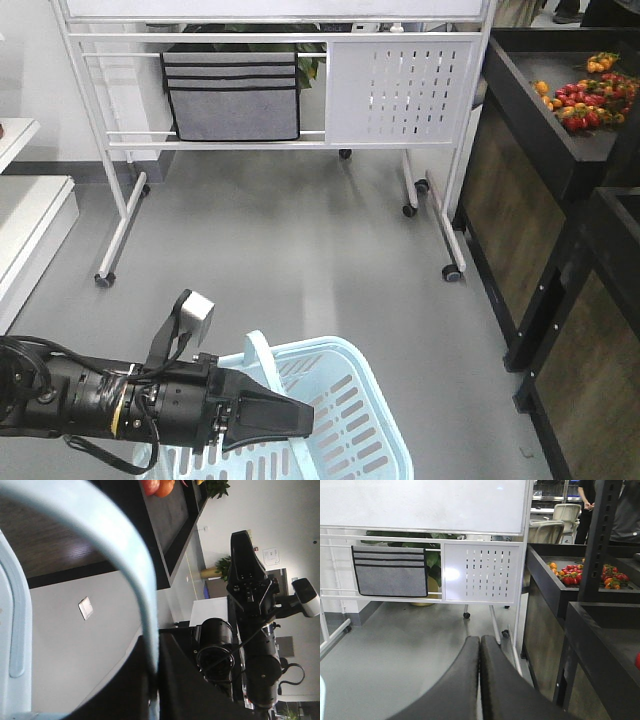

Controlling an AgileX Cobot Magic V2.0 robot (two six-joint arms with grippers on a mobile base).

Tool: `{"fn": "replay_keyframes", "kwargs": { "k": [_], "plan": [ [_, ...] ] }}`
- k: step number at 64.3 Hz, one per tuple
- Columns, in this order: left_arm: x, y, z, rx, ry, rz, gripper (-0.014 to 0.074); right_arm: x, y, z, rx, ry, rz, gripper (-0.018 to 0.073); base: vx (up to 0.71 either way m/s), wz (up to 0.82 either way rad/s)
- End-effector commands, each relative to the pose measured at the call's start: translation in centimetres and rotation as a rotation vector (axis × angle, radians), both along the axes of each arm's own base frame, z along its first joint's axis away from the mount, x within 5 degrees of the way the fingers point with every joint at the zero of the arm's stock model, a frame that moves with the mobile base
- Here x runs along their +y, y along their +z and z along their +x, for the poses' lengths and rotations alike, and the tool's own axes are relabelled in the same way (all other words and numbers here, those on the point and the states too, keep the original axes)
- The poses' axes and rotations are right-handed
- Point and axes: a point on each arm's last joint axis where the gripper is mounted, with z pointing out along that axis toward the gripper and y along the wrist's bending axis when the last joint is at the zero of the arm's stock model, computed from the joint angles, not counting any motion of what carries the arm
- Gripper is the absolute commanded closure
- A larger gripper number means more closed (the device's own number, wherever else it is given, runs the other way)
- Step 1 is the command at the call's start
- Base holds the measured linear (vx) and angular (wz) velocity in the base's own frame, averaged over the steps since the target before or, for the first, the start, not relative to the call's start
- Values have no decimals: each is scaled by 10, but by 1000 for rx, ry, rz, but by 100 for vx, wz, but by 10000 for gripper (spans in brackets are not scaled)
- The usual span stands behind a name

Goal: Place coke in basket with both arms
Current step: 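Turn the base away from the shelf while holding the basket, then keep turning the base toward the snack and drink shelves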

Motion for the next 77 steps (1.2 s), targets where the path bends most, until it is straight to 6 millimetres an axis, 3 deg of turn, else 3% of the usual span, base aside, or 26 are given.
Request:
{"fn": "replay_keyframes", "kwargs": {
  "k": [1,77],
  "plan": [
    [-4,33,-8,-38,-77,-229,603,0,5,-1,-76,-3,-12,569,22,5],
    [-4,33,-8,-38,-76,-228,603,0,5,-1,-76,-3,-12,569,21,3]
  ]
}}
